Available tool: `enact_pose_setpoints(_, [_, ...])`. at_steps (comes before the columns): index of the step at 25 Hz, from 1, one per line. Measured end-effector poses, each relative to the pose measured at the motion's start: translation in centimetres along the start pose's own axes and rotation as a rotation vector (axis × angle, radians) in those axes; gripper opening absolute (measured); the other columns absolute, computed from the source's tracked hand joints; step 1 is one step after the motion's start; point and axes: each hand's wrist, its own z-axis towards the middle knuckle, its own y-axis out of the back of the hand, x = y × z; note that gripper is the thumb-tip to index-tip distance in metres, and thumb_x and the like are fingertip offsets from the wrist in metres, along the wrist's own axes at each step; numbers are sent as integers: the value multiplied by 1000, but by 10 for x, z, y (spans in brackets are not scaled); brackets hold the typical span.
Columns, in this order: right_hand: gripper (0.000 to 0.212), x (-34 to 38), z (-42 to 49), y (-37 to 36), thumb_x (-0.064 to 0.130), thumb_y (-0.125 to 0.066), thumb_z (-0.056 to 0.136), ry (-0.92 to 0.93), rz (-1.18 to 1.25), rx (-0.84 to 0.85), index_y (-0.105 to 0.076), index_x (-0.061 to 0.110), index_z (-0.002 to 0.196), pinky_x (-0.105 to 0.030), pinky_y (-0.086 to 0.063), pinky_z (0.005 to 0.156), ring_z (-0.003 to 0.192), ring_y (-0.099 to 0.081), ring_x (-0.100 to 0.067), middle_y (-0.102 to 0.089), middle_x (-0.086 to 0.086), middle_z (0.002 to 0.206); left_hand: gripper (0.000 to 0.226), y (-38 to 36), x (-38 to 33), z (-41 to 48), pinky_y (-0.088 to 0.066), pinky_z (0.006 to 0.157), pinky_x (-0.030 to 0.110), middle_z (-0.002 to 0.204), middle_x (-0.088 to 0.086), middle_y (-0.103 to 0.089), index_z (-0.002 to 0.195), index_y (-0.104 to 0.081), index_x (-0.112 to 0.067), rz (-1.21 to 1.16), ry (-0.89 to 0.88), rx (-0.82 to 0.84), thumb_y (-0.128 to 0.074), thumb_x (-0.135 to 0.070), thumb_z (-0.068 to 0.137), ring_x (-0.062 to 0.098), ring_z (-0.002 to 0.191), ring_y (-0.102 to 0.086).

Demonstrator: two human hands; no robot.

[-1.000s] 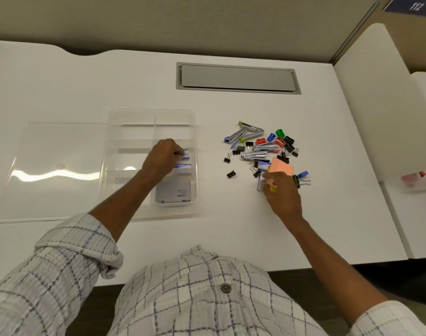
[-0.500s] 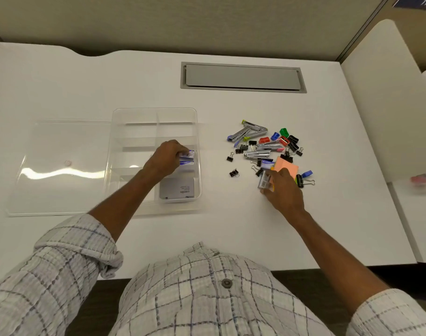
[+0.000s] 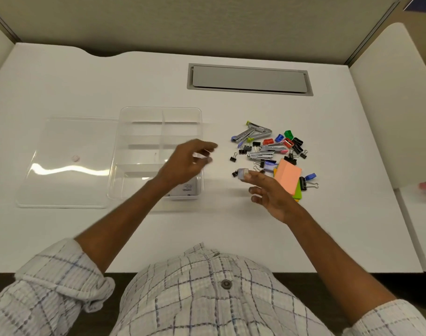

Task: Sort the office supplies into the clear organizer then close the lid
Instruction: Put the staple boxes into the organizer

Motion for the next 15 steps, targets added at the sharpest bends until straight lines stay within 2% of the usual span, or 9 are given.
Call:
enact_pose_setpoints(3, [48, -1, 0, -3, 43, -76, 83, -54, 201, 180, -70, 19, 124, -22, -47, 62, 71, -54, -7, -70, 1, 117, 59, -34, -22, -10, -57, 86, 19, 125, -4, -63, 134, -61, -19, 41, -60, 246, -83, -32, 80, 7, 112, -62])
enact_pose_setpoints(6, [41, 1, -1, -1, 43, -72, 88, -62, 235, 277, -72, 19, 120, -22, -50, 61, 72, -57, -7, -70, -1, 111, 54, -54, -30, -14, -59, 85, 27, 118, -1, -67, 133, -62, -18, 112, -93, 177, -78, -35, 84, 9, 104, -63])
enact_pose_setpoints(8, [41, 6, 1, 8, 51, -70, 87, -33, 112, 251, -73, 25, 117, -23, -51, 66, 77, -62, -8, -71, 0, 116, 53, -58, -31, -15, -60, 83, 31, 114, 2, -69, 133, -62, -18, 114, -66, 90, -78, -33, 85, 10, 98, -65])
enact_pose_setpoints(10, [39, 10, 5, 20, 58, -67, 87, 85, -269, 20, -71, 31, 114, -24, -50, 72, 88, -67, -9, -72, 5, 118, 57, -57, -28, -17, -61, 83, 30, 109, 0, -71, 132, -60, -23, 82, 19, 52, -82, -34, 80, 10, 94, -67])
enact_pose_setpoints(12, [32, 10, 14, 41, 47, -69, 89, 281, -666, -349, -69, 24, 111, -23, -49, 76, 97, -66, -13, -72, 5, 113, 51, -56, -24, -21, -61, 82, 30, 104, -4, -71, 122, -62, -24, 84, 74, 22, -84, -34, 77, 11, 93, -68])
enact_pose_setpoints(13, [29, 9, 21, 53, 38, -70, 90, 344, -858, -478, -69, 20, 113, -26, -49, 79, 101, -64, -17, -71, 2, 113, 47, -54, -22, -22, -60, 83, 31, 103, -6, -71, 117, -64, -23, 100, 82, 1, -84, -34, 77, 10, 94, -67])
enact_pose_setpoints(15, [27, 5, 31, 71, 27, -68, 91, 367, -1243, -569, -68, 18, 116, -39, -48, 87, 110, -58, -26, -68, -4, 116, 44, -52, -18, -24, -60, 85, 32, 104, -7, -72, 115, -67, -20, 124, 101, -42, -84, -32, 77, 8, 95, -67])
